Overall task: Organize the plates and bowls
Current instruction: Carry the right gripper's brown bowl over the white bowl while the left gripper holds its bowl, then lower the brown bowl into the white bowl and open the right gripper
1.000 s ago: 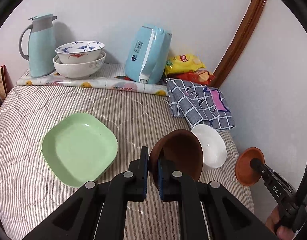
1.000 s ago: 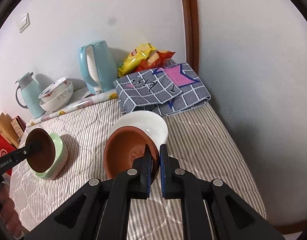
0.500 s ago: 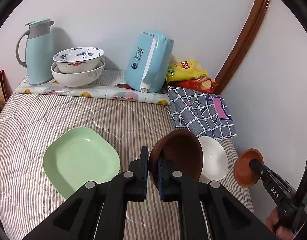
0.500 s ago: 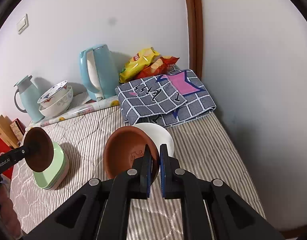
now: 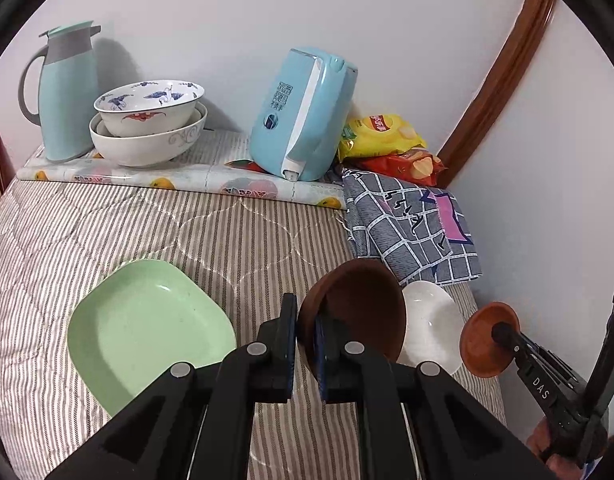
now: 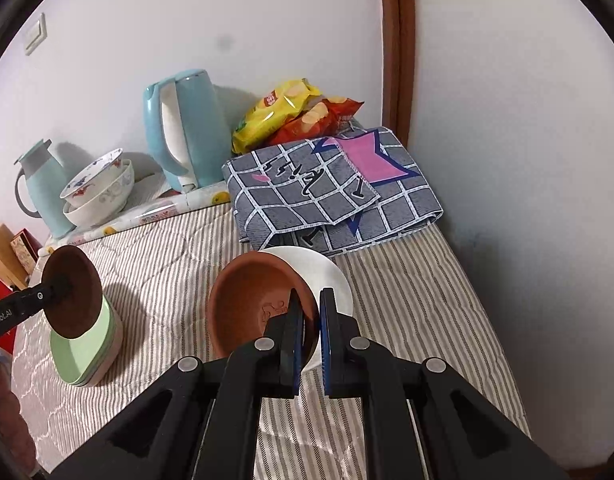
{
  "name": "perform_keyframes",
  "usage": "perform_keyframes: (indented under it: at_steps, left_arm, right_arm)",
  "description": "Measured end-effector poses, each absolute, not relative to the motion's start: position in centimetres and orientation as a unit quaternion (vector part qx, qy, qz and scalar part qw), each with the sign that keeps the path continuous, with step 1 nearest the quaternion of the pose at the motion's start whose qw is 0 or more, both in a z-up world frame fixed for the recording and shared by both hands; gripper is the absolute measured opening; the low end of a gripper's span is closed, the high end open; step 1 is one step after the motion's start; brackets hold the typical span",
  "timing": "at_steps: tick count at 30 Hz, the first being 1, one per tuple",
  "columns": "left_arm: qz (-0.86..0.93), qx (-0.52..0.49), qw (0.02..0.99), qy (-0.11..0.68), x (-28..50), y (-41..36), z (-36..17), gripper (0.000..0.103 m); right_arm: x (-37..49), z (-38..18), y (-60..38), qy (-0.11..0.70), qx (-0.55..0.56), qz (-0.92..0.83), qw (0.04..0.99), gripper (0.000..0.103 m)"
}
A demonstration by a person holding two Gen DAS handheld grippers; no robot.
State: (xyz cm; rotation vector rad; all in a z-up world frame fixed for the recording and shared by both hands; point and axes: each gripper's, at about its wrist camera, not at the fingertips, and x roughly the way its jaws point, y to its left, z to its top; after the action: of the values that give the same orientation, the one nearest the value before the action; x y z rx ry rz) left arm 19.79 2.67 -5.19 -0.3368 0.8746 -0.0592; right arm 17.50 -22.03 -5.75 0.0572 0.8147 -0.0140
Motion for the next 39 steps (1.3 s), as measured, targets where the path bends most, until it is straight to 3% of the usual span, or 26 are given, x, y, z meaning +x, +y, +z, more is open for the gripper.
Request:
perform_keyframes:
  at_steps: [39]
  left_arm:
    - [-0.02, -0.163, 0.87, 0.466, 23.8, 2.4, -9.8, 0.008]
  right_arm:
    - [23.1, -12.0, -21.3, 0.461, 0.006, -0.001, 0.887, 0.008]
